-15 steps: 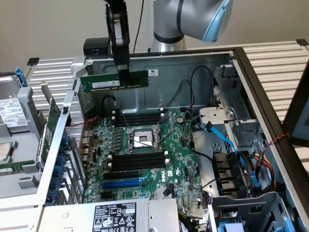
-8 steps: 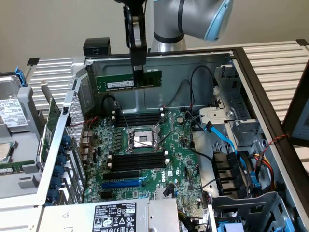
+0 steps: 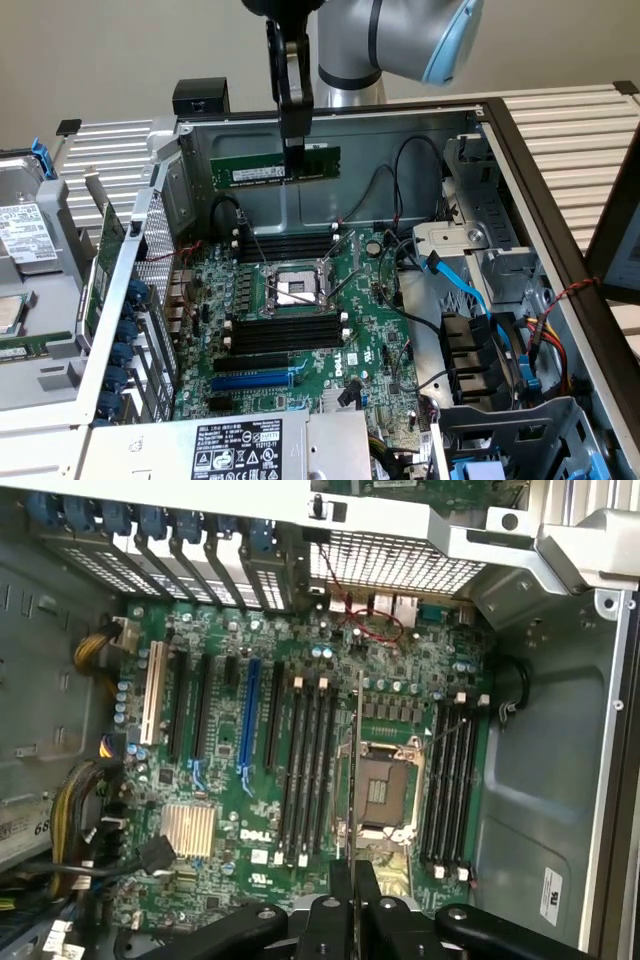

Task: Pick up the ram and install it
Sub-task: 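Insert the ram into the slot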

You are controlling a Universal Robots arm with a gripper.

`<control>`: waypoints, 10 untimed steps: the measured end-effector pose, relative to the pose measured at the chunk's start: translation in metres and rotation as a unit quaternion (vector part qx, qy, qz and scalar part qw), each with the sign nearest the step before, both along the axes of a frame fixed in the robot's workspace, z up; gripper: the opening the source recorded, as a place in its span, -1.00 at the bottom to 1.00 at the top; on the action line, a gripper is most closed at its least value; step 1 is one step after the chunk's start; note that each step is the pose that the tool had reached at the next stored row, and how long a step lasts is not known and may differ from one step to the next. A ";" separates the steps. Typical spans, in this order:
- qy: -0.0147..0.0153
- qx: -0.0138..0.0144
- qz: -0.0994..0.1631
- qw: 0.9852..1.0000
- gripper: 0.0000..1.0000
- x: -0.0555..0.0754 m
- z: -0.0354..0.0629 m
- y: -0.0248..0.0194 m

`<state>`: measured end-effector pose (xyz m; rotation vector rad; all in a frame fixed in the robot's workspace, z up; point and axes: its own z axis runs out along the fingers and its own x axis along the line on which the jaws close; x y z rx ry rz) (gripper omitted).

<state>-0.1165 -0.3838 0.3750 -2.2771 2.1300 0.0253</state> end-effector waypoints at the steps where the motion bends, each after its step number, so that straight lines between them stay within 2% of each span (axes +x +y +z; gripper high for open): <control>1: 0.000 0.001 0.000 1.000 -0.74 0.000 -0.0019 0.0007; 7: 0.000 0.003 0.000 1.000 -0.74 -0.001 -0.0125 0.0051; 10: 0.002 0.003 0.000 1.000 -0.74 -0.001 -0.0172 0.0053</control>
